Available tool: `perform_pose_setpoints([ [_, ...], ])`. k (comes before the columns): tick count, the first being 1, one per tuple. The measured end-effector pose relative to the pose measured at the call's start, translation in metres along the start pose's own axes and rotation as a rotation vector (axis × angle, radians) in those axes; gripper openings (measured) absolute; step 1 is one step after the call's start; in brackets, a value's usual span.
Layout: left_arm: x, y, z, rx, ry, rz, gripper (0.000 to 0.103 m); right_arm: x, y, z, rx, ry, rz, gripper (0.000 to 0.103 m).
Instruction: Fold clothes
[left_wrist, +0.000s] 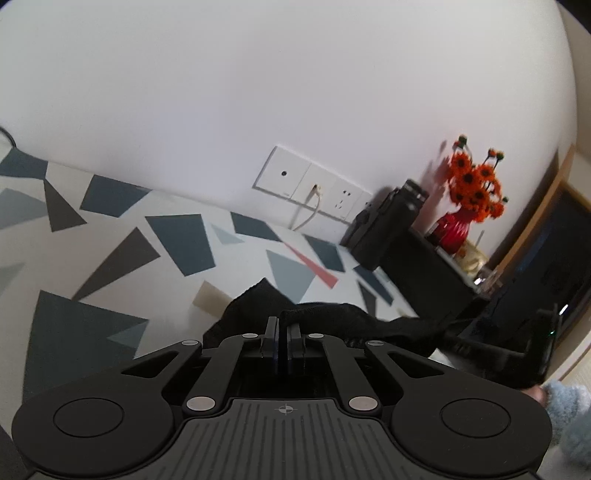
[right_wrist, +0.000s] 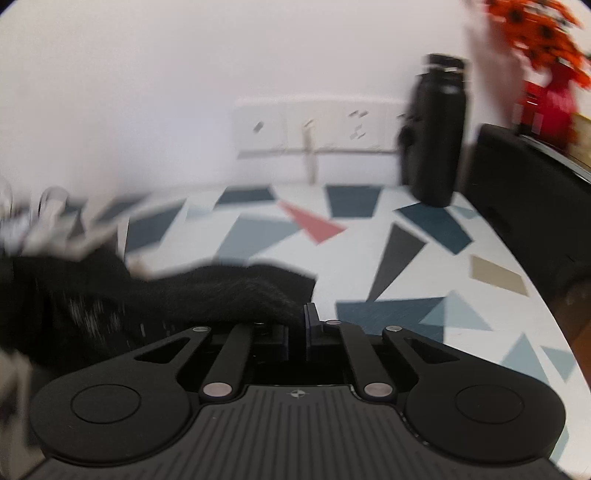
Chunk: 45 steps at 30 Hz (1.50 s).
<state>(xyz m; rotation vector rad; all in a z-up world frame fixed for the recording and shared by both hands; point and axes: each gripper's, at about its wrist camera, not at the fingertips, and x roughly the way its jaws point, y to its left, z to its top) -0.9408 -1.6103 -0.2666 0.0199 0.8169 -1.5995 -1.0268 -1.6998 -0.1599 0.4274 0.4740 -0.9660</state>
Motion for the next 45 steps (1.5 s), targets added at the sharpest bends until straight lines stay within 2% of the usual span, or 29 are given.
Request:
perform_pose_setpoints([
  [2, -0.003, 0.0, 0.01, 0.013, -0.01, -0.011, 0.003, -0.016, 0.0, 0.016, 0.048, -0.055, 0.008, 0.006],
  [7, -0.021, -0.001, 0.043, 0.057, -0.103, -0.058, 0.003, -0.058, 0.024, 0.059, 0.011, -0.196, 0.012, 0.006],
  [13, -0.056, -0.016, 0.089, 0.122, -0.227, -0.151, 0.002, -0.11, 0.049, 0.096, 0.002, -0.299, 0.003, 0.005],
  [17, -0.071, -0.031, 0.114, 0.172, -0.27, -0.18, 0.002, -0.136, 0.07, 0.116, -0.06, -0.352, -0.029, 0.004],
  [19, -0.083, -0.038, 0.134, 0.163, -0.295, -0.174, 0.002, -0.146, 0.074, 0.13, -0.039, -0.372, -0.037, 0.004],
  [21, -0.102, -0.05, 0.16, 0.177, -0.33, -0.147, 0.002, -0.163, 0.079, 0.149, -0.027, -0.4, -0.027, 0.004],
  [24, -0.142, -0.069, 0.198, 0.201, -0.407, -0.148, 0.002, -0.192, 0.09, 0.178, -0.043, -0.467, -0.003, 0.004],
  [30, -0.232, -0.109, 0.246, 0.269, -0.545, -0.204, 0.002, -0.258, 0.115, 0.225, -0.069, -0.637, 0.058, 0.004],
  [35, -0.297, -0.127, 0.25, 0.319, -0.617, -0.29, 0.002, -0.305, 0.13, 0.24, -0.092, -0.741, 0.098, 0.004],
  [41, -0.347, -0.125, 0.22, 0.305, -0.627, -0.356, 0.002, -0.346, 0.135, 0.216, -0.086, -0.792, 0.158, 0.004],
  [45, -0.37, -0.124, 0.203, 0.317, -0.613, -0.385, 0.002, -0.383, 0.154, 0.191, -0.162, -0.818, 0.166, 0.004],
])
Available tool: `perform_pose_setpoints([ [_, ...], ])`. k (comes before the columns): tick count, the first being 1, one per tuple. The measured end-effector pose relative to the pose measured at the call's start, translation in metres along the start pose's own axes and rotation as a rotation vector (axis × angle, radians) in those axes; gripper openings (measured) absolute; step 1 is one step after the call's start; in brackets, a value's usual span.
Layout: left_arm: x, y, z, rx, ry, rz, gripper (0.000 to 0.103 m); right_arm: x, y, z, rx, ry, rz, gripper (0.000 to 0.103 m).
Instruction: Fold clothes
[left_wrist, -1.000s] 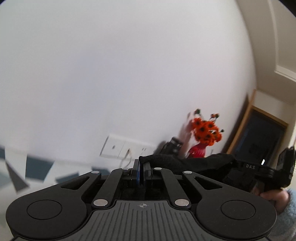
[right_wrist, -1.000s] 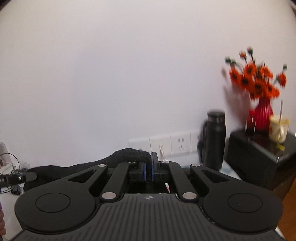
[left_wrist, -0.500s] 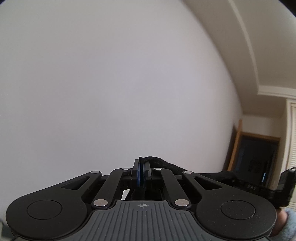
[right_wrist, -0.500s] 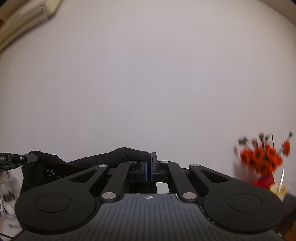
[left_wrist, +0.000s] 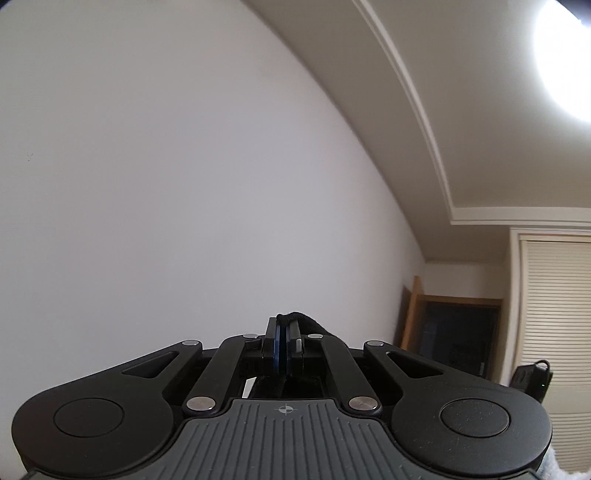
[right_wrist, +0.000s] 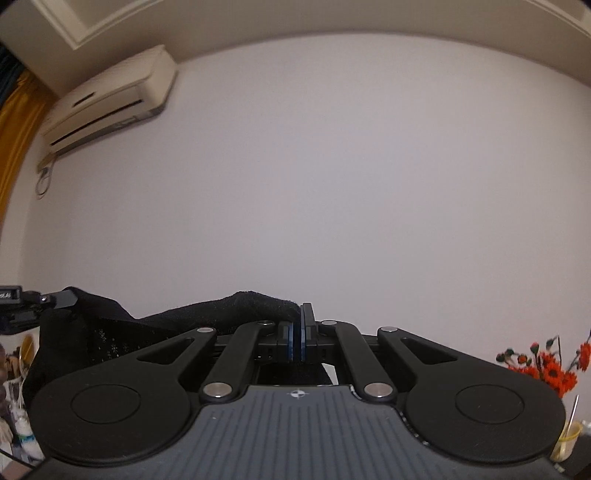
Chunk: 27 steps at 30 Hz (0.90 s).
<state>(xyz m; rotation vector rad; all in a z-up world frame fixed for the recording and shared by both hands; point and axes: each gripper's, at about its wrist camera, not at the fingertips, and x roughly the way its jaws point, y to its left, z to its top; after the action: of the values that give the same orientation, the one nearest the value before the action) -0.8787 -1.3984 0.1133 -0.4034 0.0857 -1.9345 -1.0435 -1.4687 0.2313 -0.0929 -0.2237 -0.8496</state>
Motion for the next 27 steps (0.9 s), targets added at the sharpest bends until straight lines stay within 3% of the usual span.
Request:
perform_pose_setpoints([
  [5, 0.008, 0.023, -0.02, -0.069, 0.065, 0.021, 0.003, -0.004, 0.0, -0.001, -0.007, 0.044, 0.027, 0.004],
  [9, 0.056, 0.07, -0.064, -0.126, 0.185, 0.12, 0.003, 0.03, -0.014, -0.034, 0.022, 0.172, 0.024, 0.004],
  [12, 0.099, 0.099, -0.107, -0.09, 0.27, 0.232, 0.003, 0.068, -0.029, -0.072, 0.05, 0.297, 0.01, 0.004],
  [15, 0.14, 0.122, -0.156, 0.012, 0.333, 0.344, 0.003, 0.107, -0.044, -0.116, 0.07, 0.388, -0.017, 0.004],
  [20, 0.197, 0.152, -0.238, 0.141, 0.407, 0.467, 0.003, 0.158, -0.063, -0.186, 0.021, 0.433, -0.076, 0.004],
  [27, 0.23, 0.186, -0.374, 0.026, 0.697, 0.566, 0.003, 0.201, -0.093, -0.309, 0.023, 0.664, -0.089, 0.004],
])
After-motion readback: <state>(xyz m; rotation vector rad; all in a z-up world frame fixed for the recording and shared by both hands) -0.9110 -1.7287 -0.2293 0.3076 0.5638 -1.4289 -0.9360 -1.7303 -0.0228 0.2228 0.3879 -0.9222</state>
